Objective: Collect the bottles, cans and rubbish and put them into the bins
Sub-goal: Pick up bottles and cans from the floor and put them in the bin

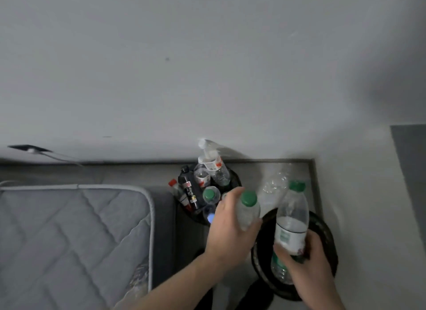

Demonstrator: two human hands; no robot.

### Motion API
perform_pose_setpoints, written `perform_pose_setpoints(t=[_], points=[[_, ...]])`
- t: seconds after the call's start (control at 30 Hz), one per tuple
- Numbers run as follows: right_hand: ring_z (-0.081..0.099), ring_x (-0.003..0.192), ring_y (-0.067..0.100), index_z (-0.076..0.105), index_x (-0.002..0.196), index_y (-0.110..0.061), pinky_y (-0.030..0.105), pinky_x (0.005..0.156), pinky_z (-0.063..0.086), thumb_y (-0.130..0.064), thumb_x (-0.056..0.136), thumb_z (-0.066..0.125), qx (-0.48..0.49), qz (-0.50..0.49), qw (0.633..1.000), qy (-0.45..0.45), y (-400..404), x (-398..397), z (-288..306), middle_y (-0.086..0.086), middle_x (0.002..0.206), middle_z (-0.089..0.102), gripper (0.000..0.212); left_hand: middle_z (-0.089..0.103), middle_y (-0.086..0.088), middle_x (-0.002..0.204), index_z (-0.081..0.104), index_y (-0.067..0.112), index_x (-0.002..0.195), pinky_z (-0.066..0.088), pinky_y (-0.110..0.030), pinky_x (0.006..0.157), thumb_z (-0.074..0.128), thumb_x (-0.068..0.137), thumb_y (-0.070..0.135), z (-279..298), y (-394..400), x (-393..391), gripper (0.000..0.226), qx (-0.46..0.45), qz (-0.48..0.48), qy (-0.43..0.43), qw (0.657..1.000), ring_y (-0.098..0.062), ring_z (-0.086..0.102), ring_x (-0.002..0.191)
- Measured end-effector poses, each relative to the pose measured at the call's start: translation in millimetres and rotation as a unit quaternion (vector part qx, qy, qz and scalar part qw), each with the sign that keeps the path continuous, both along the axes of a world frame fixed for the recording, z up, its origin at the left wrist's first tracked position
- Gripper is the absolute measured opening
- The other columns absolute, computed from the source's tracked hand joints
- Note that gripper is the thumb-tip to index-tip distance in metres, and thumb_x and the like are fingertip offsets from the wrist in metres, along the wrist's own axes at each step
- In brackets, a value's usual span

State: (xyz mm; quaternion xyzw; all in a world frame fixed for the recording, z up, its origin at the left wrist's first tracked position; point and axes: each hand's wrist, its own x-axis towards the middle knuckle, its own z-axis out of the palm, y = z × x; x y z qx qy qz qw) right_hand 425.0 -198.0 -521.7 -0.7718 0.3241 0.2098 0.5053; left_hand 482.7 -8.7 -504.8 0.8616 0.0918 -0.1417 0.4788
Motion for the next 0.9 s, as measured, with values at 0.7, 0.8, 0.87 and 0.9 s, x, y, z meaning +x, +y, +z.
perform_pose_setpoints(t=[0.7, 0.8, 0.87, 0.9], points=[[0.056, 0.11, 0.018, 0.054, 0.125, -0.028, 0.029, 0.084, 0.045, -0.007, 0.076, 0.078, -0.146, 0.28, 0.943, -0.106, 132, 138, -171, -0.007, 0.12, 0.06, 0.058, 0.054, 0.017, 0.11, 0.053, 0.036, 0.115, 0.051, -0.036, 0.088, 0.079, 0.08, 0.034, -52, 176, -5, 0.043, 0.07, 0.153, 0.041, 0.985, 0.0, 0.054, 0.105], [0.055, 0.117, 0.021, 0.053, 0.134, -0.027, 0.033, 0.094, 0.048, -0.004, 0.073, 0.079, -0.154, 0.292, 0.939, -0.095, 138, 145, -180, -0.004, 0.127, 0.06, 0.071, 0.056, 0.018, 0.107, 0.054, 0.038, 0.113, 0.054, -0.041, 0.088, 0.08, 0.079, 0.034, -52, 180, -6, 0.043, 0.059, 0.15, 0.043, 0.986, -0.006, 0.059, 0.104], [0.053, 0.124, 0.021, 0.047, 0.143, -0.028, 0.037, 0.101, 0.049, -0.004, 0.072, 0.079, -0.158, 0.297, 0.938, -0.086, 139, 149, -184, -0.004, 0.136, 0.058, 0.082, 0.058, 0.017, 0.106, 0.055, 0.037, 0.113, 0.055, -0.042, 0.087, 0.081, 0.079, 0.033, -49, 180, -4, 0.043, 0.048, 0.147, 0.036, 0.987, -0.007, 0.061, 0.102], [0.051, 0.128, 0.02, 0.044, 0.147, -0.029, 0.037, 0.104, 0.048, -0.005, 0.073, 0.08, -0.162, 0.302, 0.936, -0.083, 138, 150, -186, -0.005, 0.14, 0.056, 0.086, 0.058, 0.017, 0.106, 0.056, 0.037, 0.113, 0.055, -0.041, 0.087, 0.081, 0.079, 0.032, -47, 179, -2, 0.043, 0.044, 0.144, 0.031, 0.988, -0.007, 0.061, 0.102]])
